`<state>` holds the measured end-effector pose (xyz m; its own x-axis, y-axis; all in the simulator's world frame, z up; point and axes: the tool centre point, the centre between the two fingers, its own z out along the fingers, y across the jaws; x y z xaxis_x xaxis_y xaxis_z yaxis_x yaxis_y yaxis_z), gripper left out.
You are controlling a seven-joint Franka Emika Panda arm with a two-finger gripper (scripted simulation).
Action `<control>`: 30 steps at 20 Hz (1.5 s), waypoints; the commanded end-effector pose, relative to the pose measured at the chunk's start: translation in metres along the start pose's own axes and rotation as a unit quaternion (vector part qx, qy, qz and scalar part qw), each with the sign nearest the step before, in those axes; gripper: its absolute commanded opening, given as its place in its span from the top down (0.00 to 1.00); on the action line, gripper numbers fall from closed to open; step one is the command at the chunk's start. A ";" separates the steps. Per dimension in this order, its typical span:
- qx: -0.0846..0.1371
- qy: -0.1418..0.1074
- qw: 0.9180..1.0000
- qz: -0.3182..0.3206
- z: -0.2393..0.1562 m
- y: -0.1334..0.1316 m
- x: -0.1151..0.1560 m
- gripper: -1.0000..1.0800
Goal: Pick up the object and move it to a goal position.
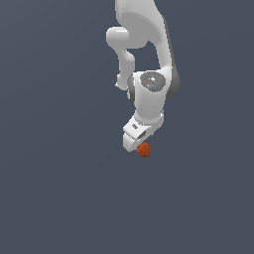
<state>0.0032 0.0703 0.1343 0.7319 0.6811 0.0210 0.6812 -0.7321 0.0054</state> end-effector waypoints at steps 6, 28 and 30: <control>0.001 -0.005 0.993 -0.115 0.015 -0.007 0.000 0.04; 0.006 -0.009 0.955 -0.296 0.037 -0.019 0.000 0.04; 0.006 -0.009 0.956 -0.294 0.037 -0.019 -0.001 0.04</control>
<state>-0.0096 0.0844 0.0971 0.2227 0.9749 0.0001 0.9749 -0.2227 -0.0001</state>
